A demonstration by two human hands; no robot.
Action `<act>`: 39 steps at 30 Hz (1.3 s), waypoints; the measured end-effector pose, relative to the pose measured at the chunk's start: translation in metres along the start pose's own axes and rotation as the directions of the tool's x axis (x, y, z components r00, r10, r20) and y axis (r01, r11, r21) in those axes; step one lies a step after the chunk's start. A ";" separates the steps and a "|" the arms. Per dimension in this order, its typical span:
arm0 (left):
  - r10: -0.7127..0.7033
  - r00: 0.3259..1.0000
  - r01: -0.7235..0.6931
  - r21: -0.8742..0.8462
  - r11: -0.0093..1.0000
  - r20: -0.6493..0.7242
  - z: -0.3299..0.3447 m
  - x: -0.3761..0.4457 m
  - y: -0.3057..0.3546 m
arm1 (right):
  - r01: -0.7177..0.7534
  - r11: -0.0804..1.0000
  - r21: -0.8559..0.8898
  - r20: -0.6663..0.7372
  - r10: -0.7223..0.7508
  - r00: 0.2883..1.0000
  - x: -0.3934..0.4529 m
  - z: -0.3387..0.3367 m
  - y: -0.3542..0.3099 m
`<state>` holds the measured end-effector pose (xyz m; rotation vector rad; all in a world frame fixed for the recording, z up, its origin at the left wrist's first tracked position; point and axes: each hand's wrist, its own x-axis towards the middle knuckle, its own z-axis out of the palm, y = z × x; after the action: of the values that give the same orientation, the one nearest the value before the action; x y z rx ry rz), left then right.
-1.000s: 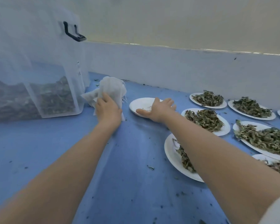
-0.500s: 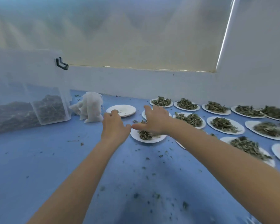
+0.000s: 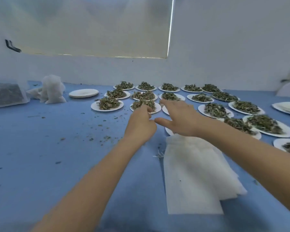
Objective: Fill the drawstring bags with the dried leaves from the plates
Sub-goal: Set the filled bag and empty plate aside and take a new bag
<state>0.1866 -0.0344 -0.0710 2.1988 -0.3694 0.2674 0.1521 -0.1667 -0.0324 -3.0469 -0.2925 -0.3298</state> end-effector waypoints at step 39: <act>0.184 0.963 -0.241 -0.331 0.912 -0.195 -0.030 0.010 0.025 | 0.181 0.954 0.239 -0.349 -0.090 0.933 0.007 -0.033 0.015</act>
<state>0.1852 -0.0264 -0.0317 1.7717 -0.5260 0.4585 0.1553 -0.1826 0.0013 -2.6513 -0.4830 -0.7414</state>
